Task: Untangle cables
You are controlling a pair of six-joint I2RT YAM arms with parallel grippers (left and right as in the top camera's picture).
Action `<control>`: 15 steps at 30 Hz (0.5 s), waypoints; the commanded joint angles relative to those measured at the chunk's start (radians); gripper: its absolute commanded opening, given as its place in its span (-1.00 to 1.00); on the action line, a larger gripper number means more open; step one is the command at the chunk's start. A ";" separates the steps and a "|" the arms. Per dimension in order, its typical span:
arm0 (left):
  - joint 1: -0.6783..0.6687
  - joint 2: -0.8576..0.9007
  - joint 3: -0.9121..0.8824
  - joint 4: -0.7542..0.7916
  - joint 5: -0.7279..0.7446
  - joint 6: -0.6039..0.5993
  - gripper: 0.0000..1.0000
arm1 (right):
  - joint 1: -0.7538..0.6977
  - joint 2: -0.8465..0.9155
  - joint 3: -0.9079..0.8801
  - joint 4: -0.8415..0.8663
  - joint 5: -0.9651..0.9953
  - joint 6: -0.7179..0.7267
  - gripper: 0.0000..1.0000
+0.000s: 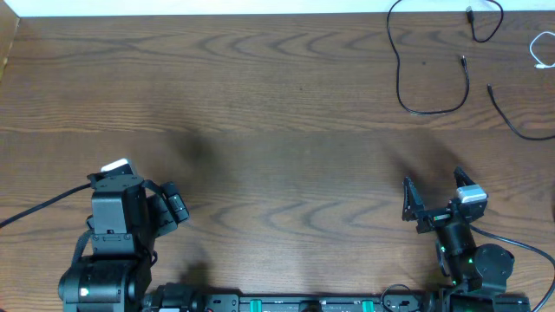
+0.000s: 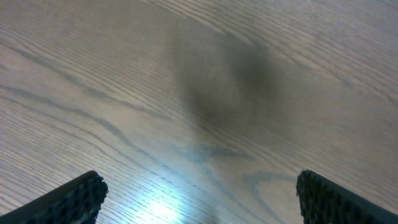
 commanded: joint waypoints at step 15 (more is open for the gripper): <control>0.006 -0.001 0.019 -0.003 -0.009 0.016 0.95 | -0.008 -0.009 -0.002 -0.019 0.186 0.002 0.98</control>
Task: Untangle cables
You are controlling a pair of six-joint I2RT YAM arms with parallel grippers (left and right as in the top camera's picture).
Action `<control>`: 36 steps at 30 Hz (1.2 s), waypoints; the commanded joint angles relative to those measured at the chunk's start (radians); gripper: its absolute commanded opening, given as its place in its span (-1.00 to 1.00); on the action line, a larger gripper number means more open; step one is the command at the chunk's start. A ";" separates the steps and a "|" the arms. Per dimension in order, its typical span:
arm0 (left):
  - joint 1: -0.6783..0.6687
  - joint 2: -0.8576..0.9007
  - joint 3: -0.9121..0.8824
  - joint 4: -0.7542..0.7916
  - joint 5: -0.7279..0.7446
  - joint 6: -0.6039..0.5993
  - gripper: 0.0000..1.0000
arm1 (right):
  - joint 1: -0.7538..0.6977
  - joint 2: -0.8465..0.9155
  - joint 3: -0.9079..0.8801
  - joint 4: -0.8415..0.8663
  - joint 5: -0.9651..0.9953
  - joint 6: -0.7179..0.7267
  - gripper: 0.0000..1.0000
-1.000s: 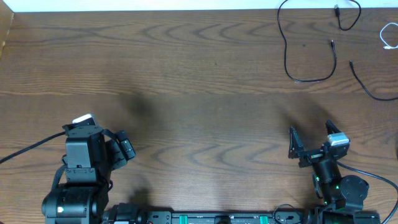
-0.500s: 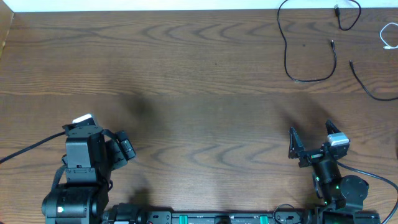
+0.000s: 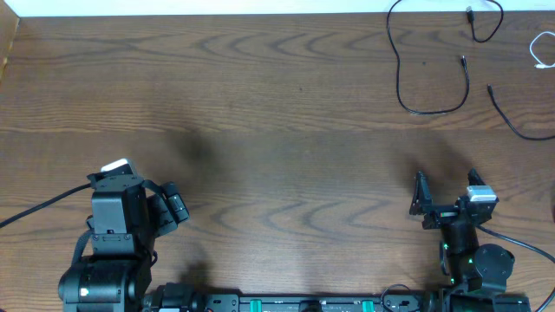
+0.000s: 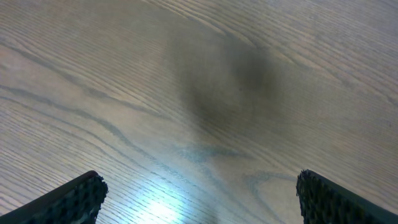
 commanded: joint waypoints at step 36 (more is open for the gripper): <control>-0.002 -0.132 -0.013 -0.029 -0.046 0.039 0.95 | -0.008 -0.008 -0.002 -0.022 0.059 0.002 0.98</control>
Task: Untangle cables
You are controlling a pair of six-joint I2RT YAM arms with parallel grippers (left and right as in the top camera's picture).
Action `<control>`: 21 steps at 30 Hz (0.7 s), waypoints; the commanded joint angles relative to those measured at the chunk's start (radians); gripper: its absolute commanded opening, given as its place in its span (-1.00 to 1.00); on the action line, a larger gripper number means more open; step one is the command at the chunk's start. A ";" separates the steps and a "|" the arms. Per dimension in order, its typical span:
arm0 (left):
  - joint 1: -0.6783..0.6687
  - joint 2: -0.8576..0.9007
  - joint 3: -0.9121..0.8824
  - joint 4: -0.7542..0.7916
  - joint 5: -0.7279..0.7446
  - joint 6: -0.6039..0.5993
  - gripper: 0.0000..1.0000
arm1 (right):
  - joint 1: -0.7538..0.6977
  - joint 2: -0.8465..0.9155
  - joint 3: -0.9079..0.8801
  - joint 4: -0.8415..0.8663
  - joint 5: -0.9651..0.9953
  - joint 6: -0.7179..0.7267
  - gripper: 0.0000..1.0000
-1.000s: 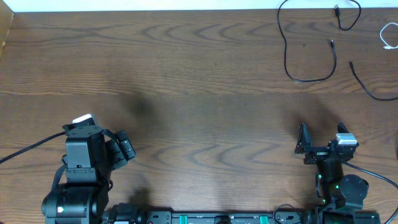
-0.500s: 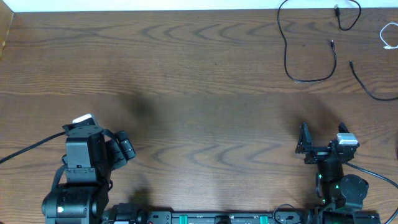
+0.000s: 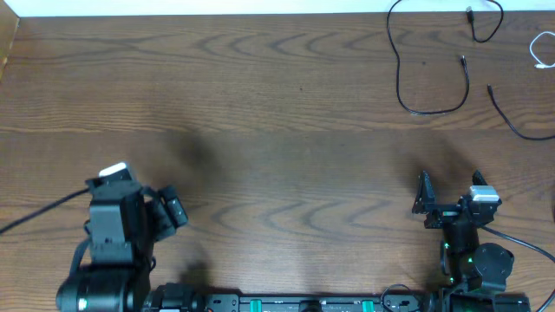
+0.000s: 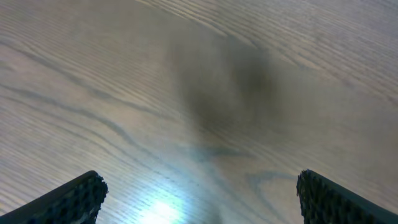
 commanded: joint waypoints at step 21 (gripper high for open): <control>-0.005 -0.673 -0.653 0.662 0.136 0.020 0.95 | -0.008 -0.007 -0.002 -0.004 0.007 0.002 0.99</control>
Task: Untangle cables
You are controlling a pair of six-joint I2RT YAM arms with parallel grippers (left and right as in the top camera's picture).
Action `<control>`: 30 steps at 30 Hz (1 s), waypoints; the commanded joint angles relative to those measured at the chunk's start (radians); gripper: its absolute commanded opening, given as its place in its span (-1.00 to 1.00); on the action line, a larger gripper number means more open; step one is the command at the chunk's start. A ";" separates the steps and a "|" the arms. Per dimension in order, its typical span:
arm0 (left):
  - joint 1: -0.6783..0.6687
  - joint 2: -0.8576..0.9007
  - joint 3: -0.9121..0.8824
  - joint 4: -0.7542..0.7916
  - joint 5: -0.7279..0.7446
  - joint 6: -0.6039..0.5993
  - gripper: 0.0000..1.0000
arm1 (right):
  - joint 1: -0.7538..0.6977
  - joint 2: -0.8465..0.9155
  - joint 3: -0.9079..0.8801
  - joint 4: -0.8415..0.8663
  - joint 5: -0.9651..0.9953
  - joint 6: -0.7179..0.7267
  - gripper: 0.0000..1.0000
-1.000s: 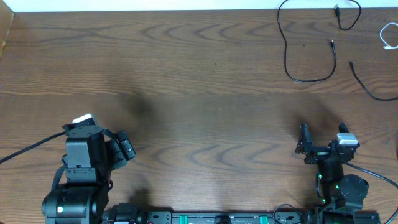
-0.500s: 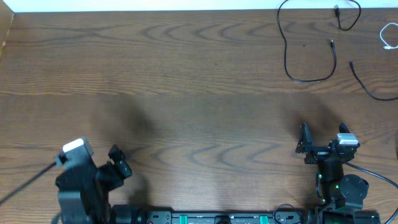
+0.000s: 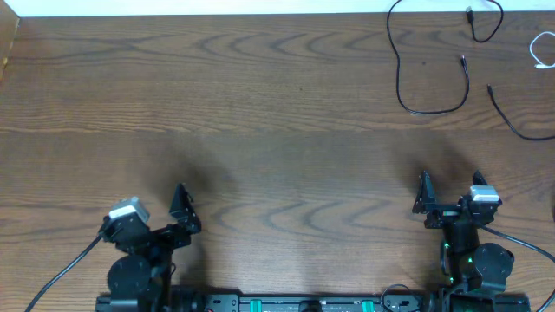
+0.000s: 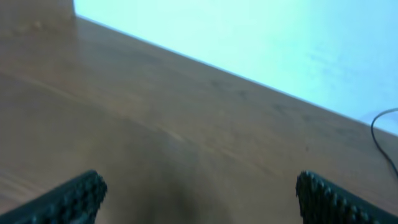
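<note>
Several thin cables lie apart at the table's far right corner: a long black loop, a short black one with a plug, another black one and a white one. My left gripper sits low at the near left edge, open and holding nothing. In the left wrist view its fingers stand far apart, with only a cable end in sight. My right gripper stands open at the near right edge, well short of the cables.
The brown wooden table stretches to a pale wall behind its far edge. A black lead trails from the left arm's base off the left side. The arms' mounting rail runs along the near edge.
My left arm has folded down and back to the near edge. Its camera now looks across the table to the far wall instead of down at the wood. The right arm has not moved.
At first my left arm stood tall at the near left and looked down at bare wood, and the right gripper was open and angled. The right gripper then sat squarer and slightly further right and stayed there. Now the left arm is folded low. The cables never moved.
</note>
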 commanded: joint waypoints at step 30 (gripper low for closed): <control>-0.049 -0.025 -0.405 0.465 0.114 0.223 0.95 | -0.008 -0.006 -0.002 -0.003 0.003 0.002 0.99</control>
